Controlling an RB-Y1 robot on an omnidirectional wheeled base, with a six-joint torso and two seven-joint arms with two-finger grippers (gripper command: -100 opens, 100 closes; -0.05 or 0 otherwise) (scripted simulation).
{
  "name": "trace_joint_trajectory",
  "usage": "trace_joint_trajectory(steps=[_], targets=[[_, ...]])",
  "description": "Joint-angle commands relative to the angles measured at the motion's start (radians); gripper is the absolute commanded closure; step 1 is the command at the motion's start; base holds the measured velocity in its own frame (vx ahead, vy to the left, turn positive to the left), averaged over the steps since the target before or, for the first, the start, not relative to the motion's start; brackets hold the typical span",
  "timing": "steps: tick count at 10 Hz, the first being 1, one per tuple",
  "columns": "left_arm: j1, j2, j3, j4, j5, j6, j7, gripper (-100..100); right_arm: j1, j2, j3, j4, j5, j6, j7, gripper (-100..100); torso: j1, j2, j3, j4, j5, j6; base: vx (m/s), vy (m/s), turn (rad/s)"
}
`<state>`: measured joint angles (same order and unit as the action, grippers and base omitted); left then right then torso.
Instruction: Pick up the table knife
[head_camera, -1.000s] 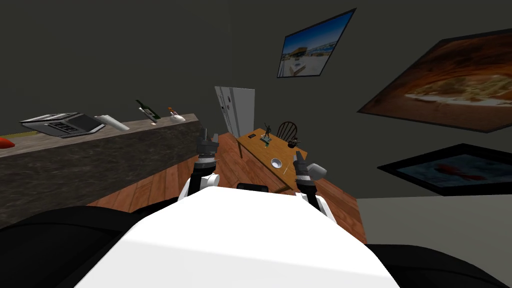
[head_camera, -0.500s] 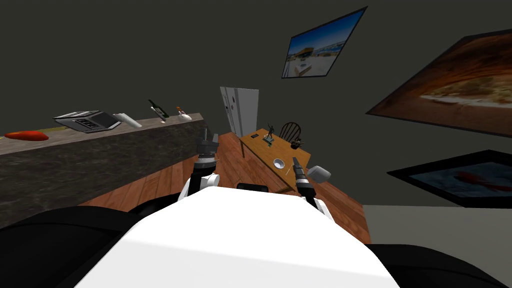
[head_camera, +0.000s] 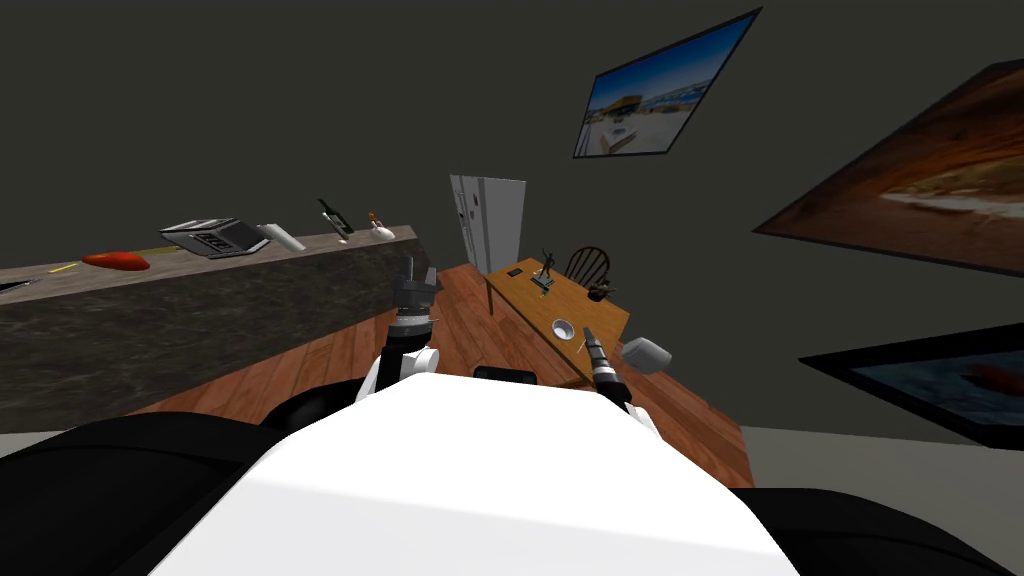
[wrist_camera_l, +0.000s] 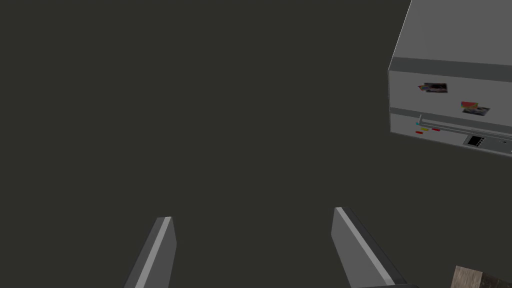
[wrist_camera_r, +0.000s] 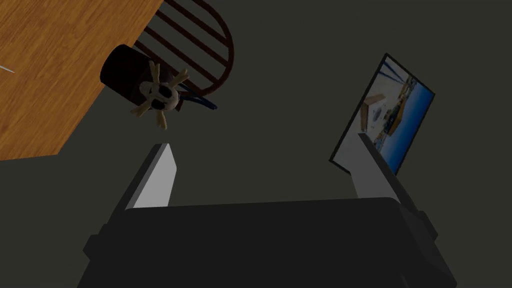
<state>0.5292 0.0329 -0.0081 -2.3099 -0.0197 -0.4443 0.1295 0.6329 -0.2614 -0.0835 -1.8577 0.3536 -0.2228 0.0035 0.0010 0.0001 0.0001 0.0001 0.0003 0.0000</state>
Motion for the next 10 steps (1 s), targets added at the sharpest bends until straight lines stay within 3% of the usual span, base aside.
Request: trace_joint_trajectory(steps=[1, 3, 6, 9, 10], targets=[[0.0, 0.0, 0.0, 0.0, 0.0, 0.0, 0.0, 0, 0.0, -0.009, -0.01, 0.033, 0.008, 0.013, 0.003, -100, 0.0, 0.0, 0.0, 0.0, 0.0, 0.0, 0.006, 0.015, 0.048], [0.0, 0.0, 0.0, 0.0, 0.0, 0.0, 0.0, 0, -0.01, -0.02, -0.02, 0.095, 0.042, 0.075, 0.02, -100, -0.001, 0.0, 0.0, 0.0, 0.0, 0.0, 0.013, 0.012, 0.102], [0.0, 0.0, 0.0, 0.0, 0.0, 0.0, 0.0, 0, -0.019, -0.026, -0.026, 0.154, 0.057, 0.107, 0.029, -100, -0.001, -0.001, -0.001, 0.0, 0.0, 0.0, 0.018, 0.003, 0.054], [0.0, 0.0, 0.0, 0.0, 0.0, 0.0, 0.0, 0, -0.044, -0.039, -0.037, 0.223, 0.083, 0.171, 0.044, -100, -0.002, -0.001, -0.001, 0.0, 0.0, 0.0, 0.022, 0.003, 0.07], [0.0, 0.0, 0.0, 0.0, 0.0, 0.0, 0.0, 0, -0.044, -0.039, -0.037, 0.239, 0.083, 0.171, 0.044, -100, -0.001, -0.002, -0.001, 0.0, 0.0, 0.0, 0.026, 0.001, 0.038]])
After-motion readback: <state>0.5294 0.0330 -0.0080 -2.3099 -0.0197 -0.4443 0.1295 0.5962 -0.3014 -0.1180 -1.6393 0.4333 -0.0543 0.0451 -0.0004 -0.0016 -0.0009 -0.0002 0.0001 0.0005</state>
